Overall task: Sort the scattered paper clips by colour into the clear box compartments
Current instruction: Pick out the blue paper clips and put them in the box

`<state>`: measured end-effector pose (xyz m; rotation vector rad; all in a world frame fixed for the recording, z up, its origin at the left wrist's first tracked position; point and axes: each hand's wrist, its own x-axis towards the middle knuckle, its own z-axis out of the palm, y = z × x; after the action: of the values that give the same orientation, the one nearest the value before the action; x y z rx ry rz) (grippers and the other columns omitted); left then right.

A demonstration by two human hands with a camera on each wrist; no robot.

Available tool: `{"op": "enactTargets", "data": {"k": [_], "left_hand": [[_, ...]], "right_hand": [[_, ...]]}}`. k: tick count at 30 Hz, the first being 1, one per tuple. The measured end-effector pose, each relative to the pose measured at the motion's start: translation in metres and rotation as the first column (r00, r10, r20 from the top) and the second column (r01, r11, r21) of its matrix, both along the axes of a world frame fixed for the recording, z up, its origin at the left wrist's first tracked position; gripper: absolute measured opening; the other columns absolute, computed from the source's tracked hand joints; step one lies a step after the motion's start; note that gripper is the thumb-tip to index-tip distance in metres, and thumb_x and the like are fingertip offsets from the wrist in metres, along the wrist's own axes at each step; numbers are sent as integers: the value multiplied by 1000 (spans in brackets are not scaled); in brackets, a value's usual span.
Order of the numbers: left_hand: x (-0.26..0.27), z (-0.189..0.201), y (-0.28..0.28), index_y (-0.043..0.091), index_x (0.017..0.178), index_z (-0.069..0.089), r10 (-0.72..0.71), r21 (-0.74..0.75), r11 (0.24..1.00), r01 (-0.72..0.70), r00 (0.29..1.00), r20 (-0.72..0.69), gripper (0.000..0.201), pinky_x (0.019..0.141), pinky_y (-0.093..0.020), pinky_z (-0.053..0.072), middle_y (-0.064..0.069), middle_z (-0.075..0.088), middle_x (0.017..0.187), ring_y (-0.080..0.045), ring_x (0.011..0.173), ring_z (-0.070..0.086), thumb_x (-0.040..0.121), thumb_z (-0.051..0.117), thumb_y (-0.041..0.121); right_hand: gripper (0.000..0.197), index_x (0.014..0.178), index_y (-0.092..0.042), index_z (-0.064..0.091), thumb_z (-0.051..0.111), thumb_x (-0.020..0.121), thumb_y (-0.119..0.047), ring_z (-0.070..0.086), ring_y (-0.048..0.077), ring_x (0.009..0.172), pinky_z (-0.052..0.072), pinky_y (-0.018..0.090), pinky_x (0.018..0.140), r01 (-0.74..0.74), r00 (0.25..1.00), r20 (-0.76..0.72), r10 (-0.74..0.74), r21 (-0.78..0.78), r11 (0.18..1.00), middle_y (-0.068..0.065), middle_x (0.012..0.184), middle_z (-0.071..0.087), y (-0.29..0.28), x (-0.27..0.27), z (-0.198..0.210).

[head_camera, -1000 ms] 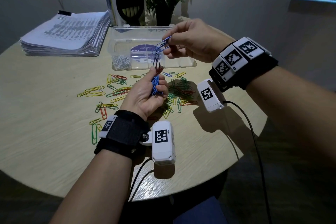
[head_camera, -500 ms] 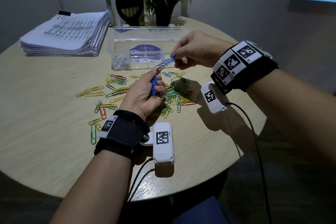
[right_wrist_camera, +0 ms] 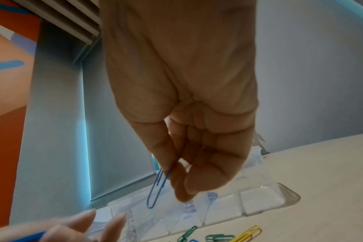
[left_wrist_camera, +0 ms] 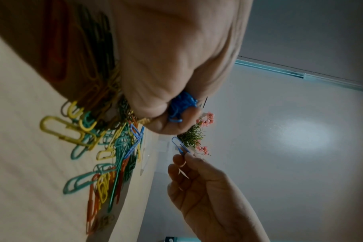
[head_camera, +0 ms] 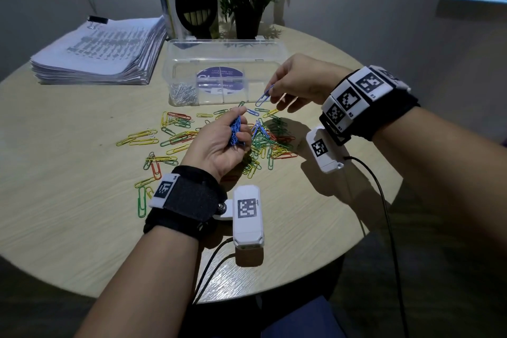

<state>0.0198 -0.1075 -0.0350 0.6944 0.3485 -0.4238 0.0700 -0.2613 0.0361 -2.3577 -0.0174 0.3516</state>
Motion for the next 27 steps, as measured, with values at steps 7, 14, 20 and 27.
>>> {"op": "enactTargets", "data": {"k": [7, 14, 20, 27], "left_hand": [[2, 1, 0, 5, 88, 53, 81, -109, 990, -87, 995, -60, 27, 44, -15, 46, -9, 51, 74, -13, 61, 49, 101, 38, 23], [4, 4, 1, 8, 88, 52, 143, -111, 982, -151, 986, -80, 37, 63, -25, 44, -15, 57, 83, -20, 68, 56, 104, 28, 31], [7, -1, 3, 11, 78, 48, 184, -79, 979, -190, 980, -72, 28, 59, -22, 38, -7, 51, 73, -17, 53, 53, 100, 35, 21], [10, -3, 6, 12, 73, 45, 168, -83, 981, -173, 984, -64, 28, 43, -15, 41, -6, 51, 59, -12, 48, 47, 99, 40, 20]], "right_hand": [[16, 97, -7, 70, 55, 94, -7, 59, 15, 64, 46, 24, 56, -94, 995, 53, 82, 266, 959, 4, 78, 62, 13, -5, 5], [25, 112, -14, 70, 65, 87, -11, 55, 9, 70, 44, 20, 56, -367, 923, 58, 379, -152, 918, 1, 86, 69, 30, -13, 1], [16, 97, -2, 73, 65, 86, -10, 62, 18, 69, 49, 23, 52, -115, 984, 105, 141, -227, 967, 7, 76, 67, 20, 1, -13], [38, 98, -1, 70, 76, 75, -31, 57, 22, 75, 42, 26, 55, -132, 986, 14, 169, -562, 817, 9, 84, 62, 24, -3, -36]]}}
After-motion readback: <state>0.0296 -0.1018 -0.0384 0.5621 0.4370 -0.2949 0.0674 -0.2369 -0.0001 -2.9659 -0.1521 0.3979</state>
